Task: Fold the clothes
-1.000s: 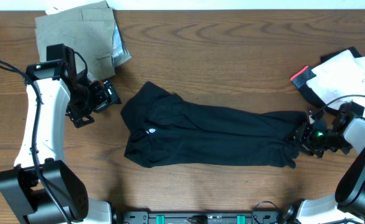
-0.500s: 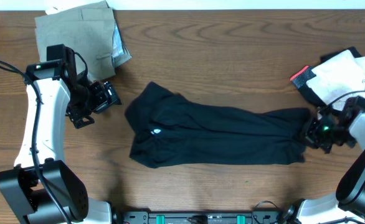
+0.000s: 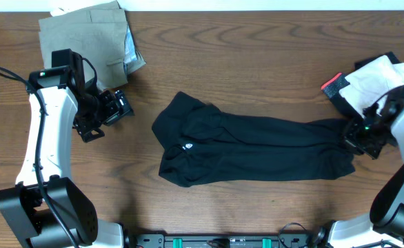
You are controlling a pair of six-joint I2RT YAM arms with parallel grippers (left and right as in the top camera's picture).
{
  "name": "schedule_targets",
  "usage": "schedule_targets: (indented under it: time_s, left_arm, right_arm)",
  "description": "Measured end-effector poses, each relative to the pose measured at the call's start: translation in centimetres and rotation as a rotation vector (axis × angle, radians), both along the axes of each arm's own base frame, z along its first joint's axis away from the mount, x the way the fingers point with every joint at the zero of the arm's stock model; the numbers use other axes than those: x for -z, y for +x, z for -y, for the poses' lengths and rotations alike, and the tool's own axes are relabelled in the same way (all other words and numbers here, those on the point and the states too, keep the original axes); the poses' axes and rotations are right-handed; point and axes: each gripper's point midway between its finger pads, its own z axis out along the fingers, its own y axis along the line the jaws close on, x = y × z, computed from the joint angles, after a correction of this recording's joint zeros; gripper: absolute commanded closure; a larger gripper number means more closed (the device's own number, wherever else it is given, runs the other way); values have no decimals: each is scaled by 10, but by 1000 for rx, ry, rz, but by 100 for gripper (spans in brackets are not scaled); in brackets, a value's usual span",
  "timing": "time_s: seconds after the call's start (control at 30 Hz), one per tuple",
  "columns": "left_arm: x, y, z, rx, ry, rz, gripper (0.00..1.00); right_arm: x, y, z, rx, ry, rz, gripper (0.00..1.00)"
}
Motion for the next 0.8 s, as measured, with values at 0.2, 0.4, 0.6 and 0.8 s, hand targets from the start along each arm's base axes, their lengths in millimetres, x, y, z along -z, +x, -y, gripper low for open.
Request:
schedule_targets:
  time_s: [0.2,0.4,0.6,0.8]
  left_arm:
    - [0,0,0,0,0,0,2]
    - [0,0,0,0,0,0,2]
    - [0,0,0,0,0,0,2]
    - [0,0,0,0,0,0,2]
  right_arm:
    - [-3,7,-23,-92,-94,-25,99]
    - [-30,18,-62,-208,-155,61,99]
    - [-44,23,-112,-343,-172,126,99]
    - [-45,20,-165,-478,-158,162,99]
